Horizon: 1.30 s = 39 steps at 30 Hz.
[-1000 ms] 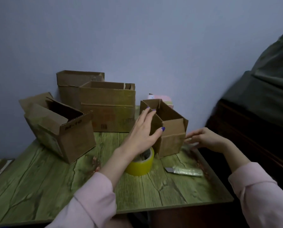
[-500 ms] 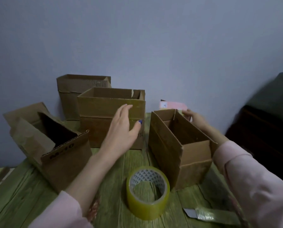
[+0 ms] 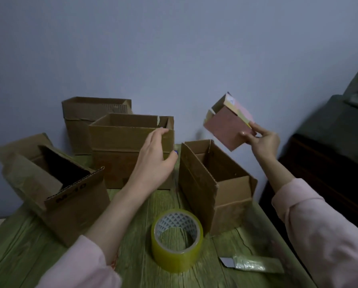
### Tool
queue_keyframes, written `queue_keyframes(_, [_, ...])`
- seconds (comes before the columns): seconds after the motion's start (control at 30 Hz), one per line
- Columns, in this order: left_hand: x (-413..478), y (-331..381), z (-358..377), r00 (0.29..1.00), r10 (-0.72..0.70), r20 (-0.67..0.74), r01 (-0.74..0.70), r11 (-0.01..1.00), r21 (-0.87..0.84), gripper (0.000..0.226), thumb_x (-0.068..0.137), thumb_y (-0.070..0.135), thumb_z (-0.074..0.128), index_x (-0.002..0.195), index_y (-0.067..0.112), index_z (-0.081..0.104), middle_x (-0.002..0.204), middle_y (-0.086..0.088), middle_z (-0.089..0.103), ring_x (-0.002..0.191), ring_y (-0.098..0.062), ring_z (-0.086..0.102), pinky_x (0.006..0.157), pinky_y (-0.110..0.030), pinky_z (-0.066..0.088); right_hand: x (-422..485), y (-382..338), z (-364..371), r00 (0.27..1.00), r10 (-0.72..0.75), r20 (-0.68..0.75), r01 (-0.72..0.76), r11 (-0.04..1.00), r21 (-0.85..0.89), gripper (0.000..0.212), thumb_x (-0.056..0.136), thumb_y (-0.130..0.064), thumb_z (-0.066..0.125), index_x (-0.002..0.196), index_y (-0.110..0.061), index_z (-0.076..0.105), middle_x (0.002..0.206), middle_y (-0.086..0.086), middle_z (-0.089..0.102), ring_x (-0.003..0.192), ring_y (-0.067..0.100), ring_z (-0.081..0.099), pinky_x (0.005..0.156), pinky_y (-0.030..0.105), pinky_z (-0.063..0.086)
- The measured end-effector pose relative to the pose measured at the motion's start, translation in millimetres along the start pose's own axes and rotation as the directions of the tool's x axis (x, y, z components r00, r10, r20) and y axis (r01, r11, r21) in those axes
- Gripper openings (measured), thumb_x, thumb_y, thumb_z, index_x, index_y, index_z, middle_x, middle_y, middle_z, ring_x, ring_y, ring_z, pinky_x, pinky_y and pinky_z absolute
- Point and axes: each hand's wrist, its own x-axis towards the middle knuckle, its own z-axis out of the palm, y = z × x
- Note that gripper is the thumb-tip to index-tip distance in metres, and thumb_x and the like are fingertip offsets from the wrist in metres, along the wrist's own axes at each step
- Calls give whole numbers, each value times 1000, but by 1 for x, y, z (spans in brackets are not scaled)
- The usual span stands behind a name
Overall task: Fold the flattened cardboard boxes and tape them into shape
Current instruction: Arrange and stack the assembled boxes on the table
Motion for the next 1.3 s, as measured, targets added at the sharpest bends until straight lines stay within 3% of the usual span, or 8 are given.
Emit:
queue_keyframes(0.23, [-8, 52, -10, 1000, 28, 1, -27, 978, -207, 79, 87, 28, 64, 149, 22, 15, 155, 0, 21, 139, -19, 30, 107, -30, 33, -59, -112, -24, 955, -154, 255, 40, 914, 403, 45, 79, -9, 71, 123, -3, 60, 113, 5, 66, 92, 15, 70, 74, 28, 58])
queue_keyframes(0.37, [-33, 71, -31, 996, 51, -74, -67, 971, -229, 112, 69, 53, 70, 149, 25, -3, 157, -1, 13, 142, -16, 22, 110, -30, 23, -124, -138, -35, 868, -228, 441, 27, 909, 416, 44, 72, -21, 71, 112, -6, 63, 114, 9, 67, 99, 24, 68, 77, 34, 58])
queue_keyframes(0.53, [-91, 64, -55, 986, 22, -163, -57, 975, -215, 112, 56, 65, 65, 147, 20, 18, 141, 0, 41, 127, -14, 44, 104, -37, 43, -190, -143, -44, 783, -268, 562, 167, 960, 225, 56, 67, -32, 74, 118, -19, 55, 111, 2, 64, 92, 14, 70, 74, 27, 58])
queue_keyframes(0.63, [-131, 50, -66, 994, 24, -106, -39, 990, -138, 114, 60, 57, 72, 149, 30, 7, 150, 3, 33, 136, -15, 35, 109, -45, 36, -214, -138, -52, 631, -218, 745, 221, 970, 96, 69, 68, -33, 78, 129, -21, 49, 112, -1, 65, 98, 9, 66, 82, 28, 55])
queue_keyframes(0.83, [-204, 8, -81, 1000, -18, -8, 17, 1000, -12, 113, 66, 38, 80, 151, 29, 6, 154, 10, 25, 138, -6, 28, 112, -28, 27, -256, -119, -45, 330, -57, 942, 388, 918, -80, 56, 73, -30, 81, 123, -21, 56, 113, -7, 66, 102, 7, 62, 88, 31, 53])
queue_keyframes(1.0, [-232, -23, -73, 992, -115, 45, 114, 993, 40, 118, 65, 42, 82, 151, 25, 3, 156, 10, 16, 140, -5, 21, 109, -18, 20, -263, -109, -27, 138, 118, 983, 528, 831, -174, 29, 77, -17, 77, 103, -15, 64, 98, -5, 68, 85, 2, 63, 73, 16, 48])
queue_keyframes(1.13, [-232, -34, -59, 965, -225, 135, 229, 973, -15, 130, 55, 61, 75, 149, 29, -9, 152, 7, 26, 136, -8, 31, 105, -17, 28, -231, -129, -15, 215, 120, 969, 539, 813, -220, 27, 85, -1, 63, 111, -9, 65, 88, -16, 65, 78, -10, 63, 75, 14, 52])
queue_keyframes(1.3, [-212, -2, -81, 986, -159, -42, 156, 986, -50, 122, 45, 97, 40, 135, 47, -27, 146, 33, -20, 142, 1, -5, 116, -29, 7, -170, -174, 10, 487, -106, 867, 497, 850, -175, 22, 87, -5, 64, 108, -7, 67, 98, 4, 71, 84, 6, 68, 75, 17, 56])
